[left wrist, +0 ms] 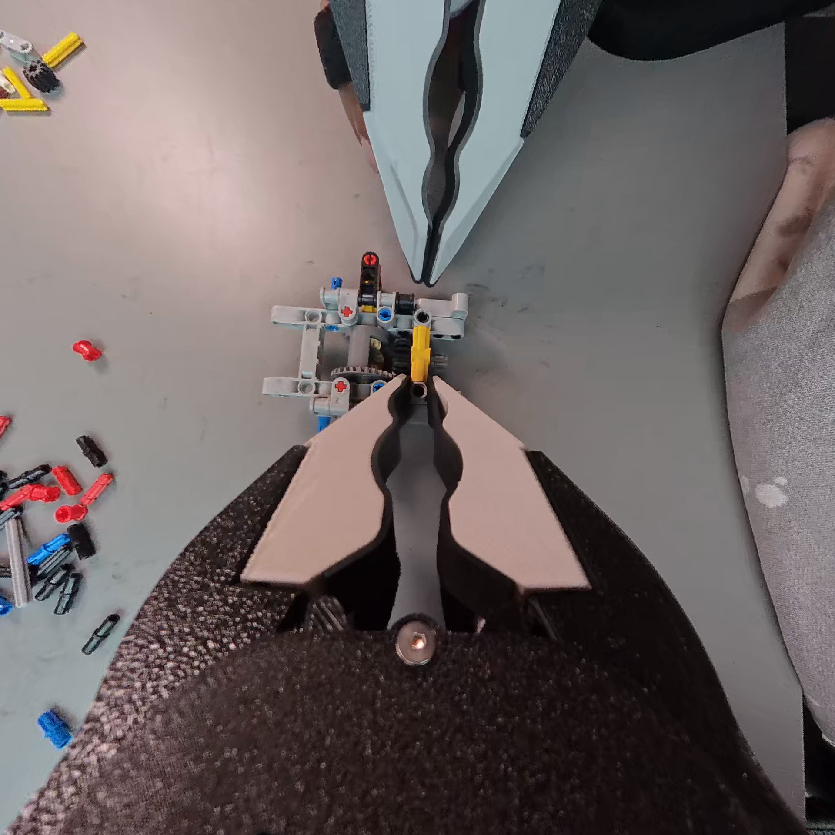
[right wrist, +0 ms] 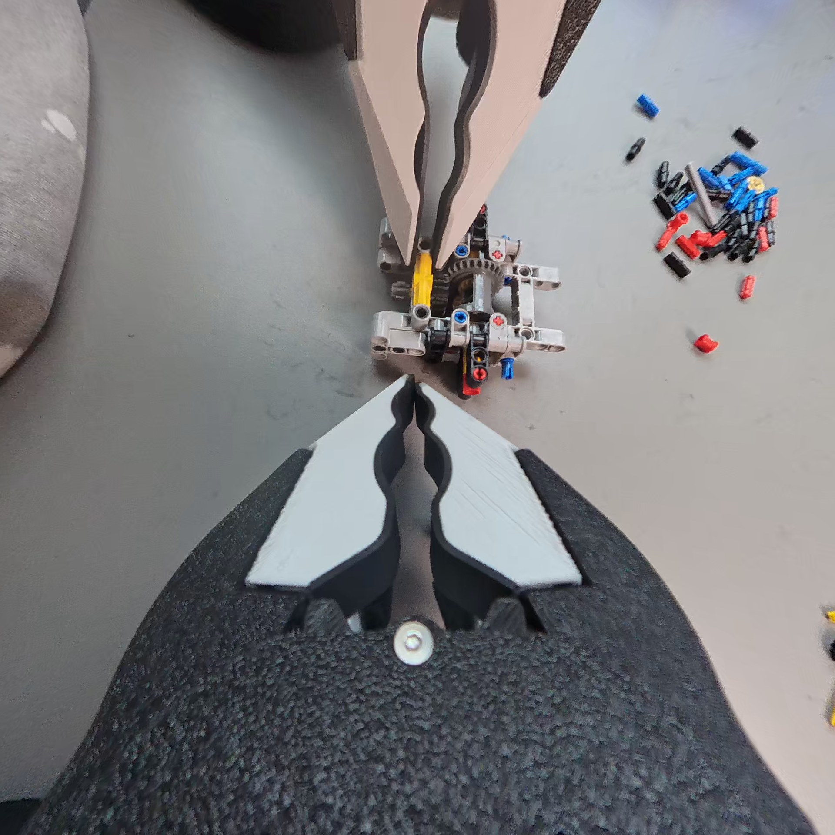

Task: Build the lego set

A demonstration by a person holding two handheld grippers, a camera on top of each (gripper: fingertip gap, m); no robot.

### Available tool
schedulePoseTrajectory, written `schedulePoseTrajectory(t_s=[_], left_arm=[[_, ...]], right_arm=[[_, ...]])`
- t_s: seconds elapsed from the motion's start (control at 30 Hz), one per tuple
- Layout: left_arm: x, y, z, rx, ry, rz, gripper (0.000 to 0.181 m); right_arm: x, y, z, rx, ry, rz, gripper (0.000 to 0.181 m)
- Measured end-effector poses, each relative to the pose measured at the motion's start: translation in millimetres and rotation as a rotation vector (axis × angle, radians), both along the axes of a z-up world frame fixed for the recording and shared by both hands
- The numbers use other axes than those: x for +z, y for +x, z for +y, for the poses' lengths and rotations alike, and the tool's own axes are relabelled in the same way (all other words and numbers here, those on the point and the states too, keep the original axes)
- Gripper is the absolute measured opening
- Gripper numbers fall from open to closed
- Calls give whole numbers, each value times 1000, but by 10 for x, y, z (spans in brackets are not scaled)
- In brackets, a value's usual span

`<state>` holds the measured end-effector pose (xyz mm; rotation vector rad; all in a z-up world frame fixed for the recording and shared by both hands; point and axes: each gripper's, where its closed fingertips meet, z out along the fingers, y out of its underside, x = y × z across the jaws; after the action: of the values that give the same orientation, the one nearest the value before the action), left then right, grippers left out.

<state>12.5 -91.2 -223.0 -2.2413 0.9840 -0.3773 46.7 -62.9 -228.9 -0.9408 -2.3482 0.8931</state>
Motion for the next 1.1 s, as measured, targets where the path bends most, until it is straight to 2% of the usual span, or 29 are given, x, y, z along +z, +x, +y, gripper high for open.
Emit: schedulePoseTrajectory(t_s=[0.13,0.17,0.27,0.37,0.6,0.73,1.1], left_arm=[[-2,26,32,-6,5,23,6],[-1,37,42,-5,6,21,6],[1,76,65,-1,11,21,6],[6,126,75,6,14,23,6],[9,147,105,44,14,30,6],[-1,148,94,41,24,27,6],[8,185,26,-6,8,-73,7]], right_arm=[[319,-32,16,-21,-109,57,0],[350,-50,6,-30,-124,58,5],[258,-100,-90,-41,-87,25,12],[99,-98,-128,-34,-2,-34,9],[75,-106,-88,-22,123,-105,7],[71,-101,-99,46,186,-115,5],[74,-38,-165,29,-11,-94,6]])
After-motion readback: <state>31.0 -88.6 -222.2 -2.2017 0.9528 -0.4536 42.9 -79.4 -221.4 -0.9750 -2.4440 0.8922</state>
